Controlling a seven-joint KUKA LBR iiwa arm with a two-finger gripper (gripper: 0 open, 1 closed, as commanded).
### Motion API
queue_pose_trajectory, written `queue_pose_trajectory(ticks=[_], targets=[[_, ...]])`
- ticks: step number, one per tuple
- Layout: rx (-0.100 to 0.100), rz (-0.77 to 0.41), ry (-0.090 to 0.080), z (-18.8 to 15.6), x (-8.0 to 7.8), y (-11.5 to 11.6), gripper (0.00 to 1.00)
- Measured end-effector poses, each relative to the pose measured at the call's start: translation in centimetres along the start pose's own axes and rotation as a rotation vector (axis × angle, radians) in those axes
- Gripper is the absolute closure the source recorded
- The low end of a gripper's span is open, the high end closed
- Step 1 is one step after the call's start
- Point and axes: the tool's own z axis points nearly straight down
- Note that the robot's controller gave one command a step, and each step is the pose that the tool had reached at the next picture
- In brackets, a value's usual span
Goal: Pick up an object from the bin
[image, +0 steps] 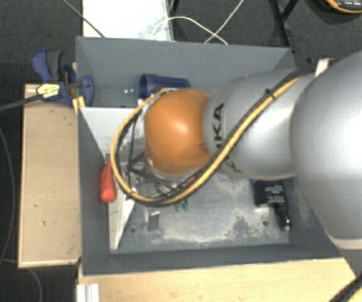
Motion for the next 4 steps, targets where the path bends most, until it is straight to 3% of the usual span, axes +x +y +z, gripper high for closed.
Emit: queue_pose_trajectory(ticks=[1, 2, 3, 4], targets=[[0.001, -0.252, -0.012, -3.2, -3.1, -0.4, 0.0], [-0.002, -0.387, 0.003, 1.8, -2.9, 3.2, 0.0], [0.005, -0.802, -0.011, 5.9, -2.7, 2.4, 0.0], [-0.002, -0.954, -0.01, 5.5, -3.2, 2.5, 1.0]])
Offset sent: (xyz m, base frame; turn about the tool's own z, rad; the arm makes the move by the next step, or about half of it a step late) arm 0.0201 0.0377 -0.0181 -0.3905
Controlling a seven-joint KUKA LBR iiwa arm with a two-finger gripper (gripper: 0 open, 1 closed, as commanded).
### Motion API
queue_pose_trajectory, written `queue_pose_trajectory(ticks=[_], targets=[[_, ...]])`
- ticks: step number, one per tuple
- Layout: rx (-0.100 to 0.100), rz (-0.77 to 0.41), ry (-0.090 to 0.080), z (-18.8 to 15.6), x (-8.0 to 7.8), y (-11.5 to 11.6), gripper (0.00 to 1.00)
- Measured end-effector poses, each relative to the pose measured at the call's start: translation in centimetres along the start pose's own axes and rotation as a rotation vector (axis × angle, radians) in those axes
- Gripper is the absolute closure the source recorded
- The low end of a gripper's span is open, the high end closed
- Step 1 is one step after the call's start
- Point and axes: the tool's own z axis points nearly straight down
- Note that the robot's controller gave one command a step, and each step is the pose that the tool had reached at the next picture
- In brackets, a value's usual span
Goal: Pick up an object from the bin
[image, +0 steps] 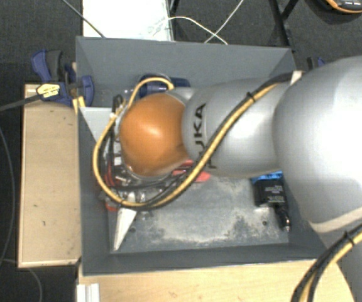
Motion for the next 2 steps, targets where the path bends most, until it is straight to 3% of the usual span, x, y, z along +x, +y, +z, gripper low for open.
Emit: queue_pose_trajectory(ticks=[1, 2], targets=[[0.0, 0.001, 0.0, 0.0, 0.0, 0.0, 1.0], [-0.007, 0.004, 0.007, -2.4, 0.2, 0.2, 1.0]])
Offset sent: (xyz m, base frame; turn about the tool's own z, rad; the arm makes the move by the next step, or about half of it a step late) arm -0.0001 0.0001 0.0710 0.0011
